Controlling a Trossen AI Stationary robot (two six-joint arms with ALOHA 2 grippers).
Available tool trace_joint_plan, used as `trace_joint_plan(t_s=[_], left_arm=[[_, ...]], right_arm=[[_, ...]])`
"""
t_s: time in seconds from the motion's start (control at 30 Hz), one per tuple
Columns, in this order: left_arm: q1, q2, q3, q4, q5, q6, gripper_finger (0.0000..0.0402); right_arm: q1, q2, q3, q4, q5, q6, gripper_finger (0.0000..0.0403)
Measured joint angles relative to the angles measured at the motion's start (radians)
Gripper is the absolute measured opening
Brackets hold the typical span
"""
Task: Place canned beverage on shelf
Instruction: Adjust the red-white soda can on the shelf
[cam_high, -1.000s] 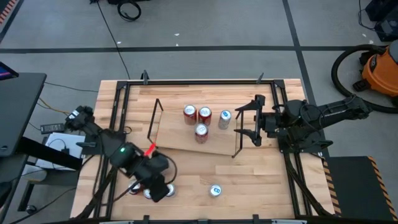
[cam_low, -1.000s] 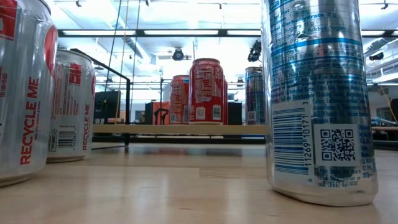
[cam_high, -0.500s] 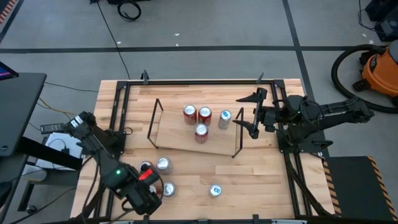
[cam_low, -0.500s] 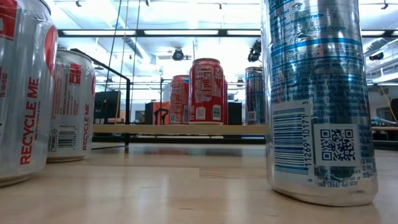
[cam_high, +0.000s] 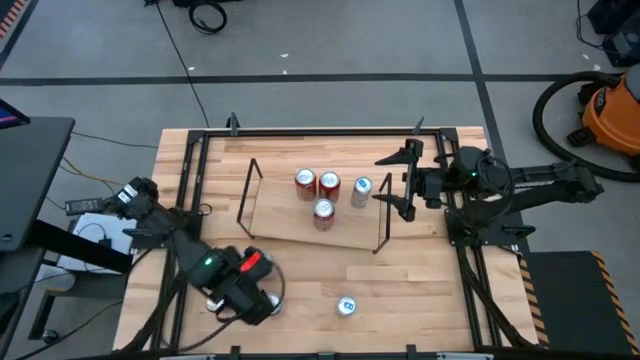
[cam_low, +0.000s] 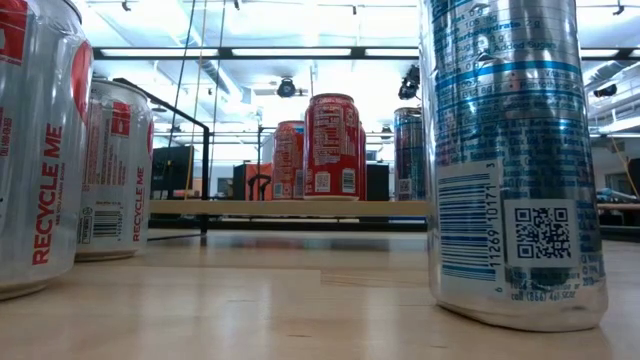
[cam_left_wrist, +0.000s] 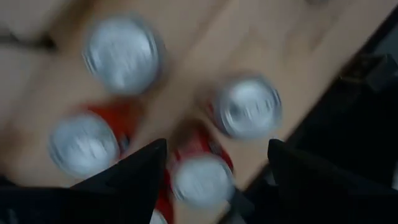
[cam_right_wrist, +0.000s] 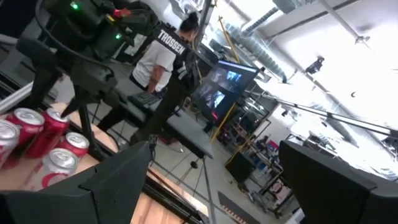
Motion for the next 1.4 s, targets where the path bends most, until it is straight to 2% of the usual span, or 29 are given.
trace_joint_plan(t_s=[0.23, 0.43, 0.63, 0.87, 1.17, 1.33, 1.4], left_arm=[[0.139, 0.0, 0.0, 0.005, -0.197, 0.317, 0.029], [0.263, 0.012, 0.0, 0.03, -0.306, 0.447, 0.029], [0.377, 0.038, 0.0, 0.087, -0.295, 0.603, 0.0291], [0.5, 0.045, 0.0, 0.177, -0.229, 0.77, 0.0291], [0.64, 0.045, 0.0, 0.246, -0.128, 0.869, 0.0293], [0.699, 0.045, 0.0, 0.305, -0.016, 0.902, 0.0329], [0.715, 0.045, 0.0, 0.312, -0.004, 0.905, 0.0352]], right_arm=[[-0.011, 0.064, 0.0, 0.068, 0.013, -0.002, 0.0368], [-0.011, 0.077, 0.0, 0.08, 0.055, -0.003, 0.0368], [-0.011, 0.076, 0.0, 0.044, 0.103, -0.003, 0.0368], [-0.007, 0.043, 0.0, -0.022, 0.153, 0.008, 0.0368], [-0.006, 0.011, 0.0, -0.066, 0.155, 0.053, 0.0368], [-0.006, 0.011, 0.0, -0.097, 0.156, 0.072, 0.0368], [-0.005, 0.009, 0.0, -0.11, 0.169, 0.082, 0.0368]])
